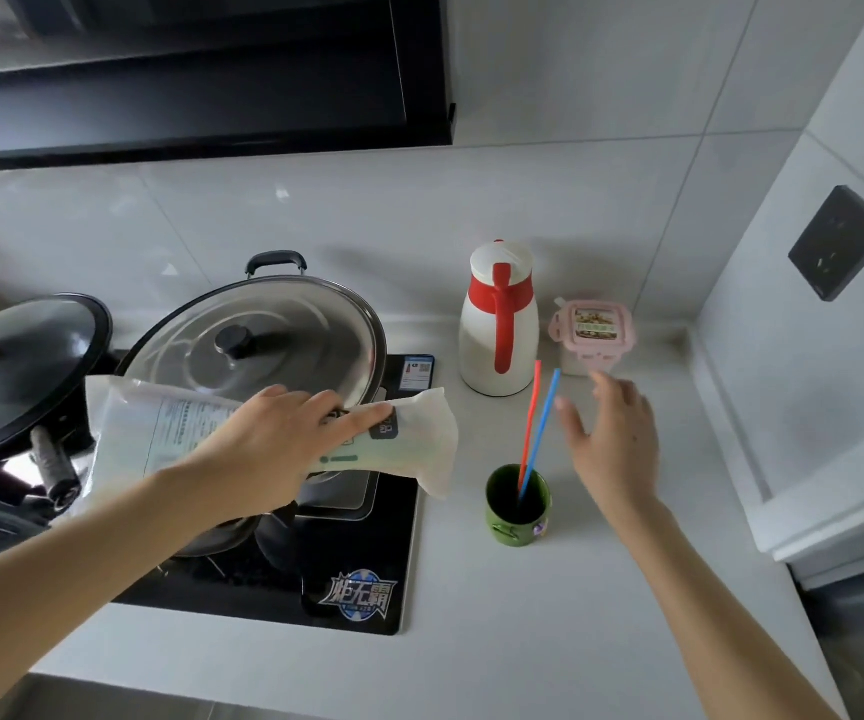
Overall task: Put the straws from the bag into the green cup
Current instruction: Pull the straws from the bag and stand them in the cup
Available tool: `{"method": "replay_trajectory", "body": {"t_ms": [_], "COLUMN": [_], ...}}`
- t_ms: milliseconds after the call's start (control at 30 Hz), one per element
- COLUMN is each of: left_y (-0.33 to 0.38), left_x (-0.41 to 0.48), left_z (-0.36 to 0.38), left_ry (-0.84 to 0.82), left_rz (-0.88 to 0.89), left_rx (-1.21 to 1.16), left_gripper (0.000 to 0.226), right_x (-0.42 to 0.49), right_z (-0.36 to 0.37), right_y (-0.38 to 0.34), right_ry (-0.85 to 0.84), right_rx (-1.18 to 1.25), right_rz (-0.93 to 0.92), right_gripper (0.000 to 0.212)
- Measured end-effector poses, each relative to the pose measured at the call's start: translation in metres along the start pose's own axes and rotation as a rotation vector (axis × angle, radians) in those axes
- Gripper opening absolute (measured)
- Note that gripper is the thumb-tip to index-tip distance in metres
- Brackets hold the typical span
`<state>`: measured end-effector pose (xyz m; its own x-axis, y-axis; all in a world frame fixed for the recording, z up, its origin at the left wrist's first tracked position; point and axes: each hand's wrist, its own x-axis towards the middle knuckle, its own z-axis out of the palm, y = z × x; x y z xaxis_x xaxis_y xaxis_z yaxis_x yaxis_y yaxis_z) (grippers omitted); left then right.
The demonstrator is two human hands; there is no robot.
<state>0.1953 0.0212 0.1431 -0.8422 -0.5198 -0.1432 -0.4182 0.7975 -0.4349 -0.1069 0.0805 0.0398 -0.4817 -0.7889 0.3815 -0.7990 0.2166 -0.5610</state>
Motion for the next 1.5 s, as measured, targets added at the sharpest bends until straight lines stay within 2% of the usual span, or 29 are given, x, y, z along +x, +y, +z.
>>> {"method": "replay_trajectory", "body": {"t_ms": [33,67,100,200,300,367,433,567,700,900,1000,1133,1267,1400,1500], "left_y": [0.0,-0.001,-0.003,-0.011,-0.018,-0.022,-0.028,-0.032,-0.036,-0.035,-0.033,-0.031,-0.028,-0.017,-0.009], "left_x": [0.005,0.011,0.017,0.035,0.046,0.051,0.054,0.06,0.071,0.077,0.076,0.069,0.055,0.045,0.038], "left_z": [-0.006,-0.013,-0.02,-0.04,-0.06,-0.075,-0.088,-0.109,-0.116,-0.114,-0.112,-0.093,-0.057,-0.027,-0.019], "left_ry": [-0.039,-0.06,-0.064,-0.05,-0.031,-0.063,-0.134,-0.225,-0.225,-0.195,-0.165,-0.105,-0.001,0.07,0.209], "left_rz": [0.024,0.044,0.061,0.091,0.159,0.226,0.263,0.286,0.274,0.321,0.33,0.317,0.257,0.102,-0.017], "left_rx": [0.024,0.045,0.07,0.121,0.213,0.275,0.345,0.483,0.581,0.58,0.552,0.435,0.293,0.201,-0.061], "left_gripper": [0.097,0.095,0.094,0.09,0.092,0.094,0.094,0.096,0.099,0.098,0.096,0.094,0.091,0.107,0.124], "right_x": [-0.004,-0.011,-0.017,-0.03,-0.03,-0.027,-0.021,-0.012,-0.008,-0.001,0.0,0.002,0.003,0.001,0.007], "right_z": [-0.008,-0.016,-0.019,-0.01,0.003,0.005,0.004,-0.003,-0.001,0.0,0.006,0.006,0.0,-0.007,-0.02], "right_y": [-0.01,-0.023,-0.038,-0.075,-0.084,-0.087,-0.088,-0.092,-0.098,-0.1,-0.095,-0.089,-0.087,-0.081,-0.079], "right_ry": [0.155,0.209,0.162,-0.266,-0.59,-0.666,-0.665,-0.671,-0.737,-0.75,-0.67,-0.475,-0.41,-0.382,-0.308], "right_rx": [0.103,0.264,0.474,1.114,1.592,1.851,1.962,1.995,1.965,1.953,1.994,2.065,1.948,1.823,1.682], "right_rz": [-0.028,0.0,0.083,0.584,0.995,1.081,1.081,1.036,0.985,0.938,1.009,1.036,0.948,0.837,0.695], "right_gripper": [0.038,0.034,0.03,0.025,0.042,0.049,0.054,0.054,0.058,0.046,0.039,0.024,0.019,0.03,0.019]}}
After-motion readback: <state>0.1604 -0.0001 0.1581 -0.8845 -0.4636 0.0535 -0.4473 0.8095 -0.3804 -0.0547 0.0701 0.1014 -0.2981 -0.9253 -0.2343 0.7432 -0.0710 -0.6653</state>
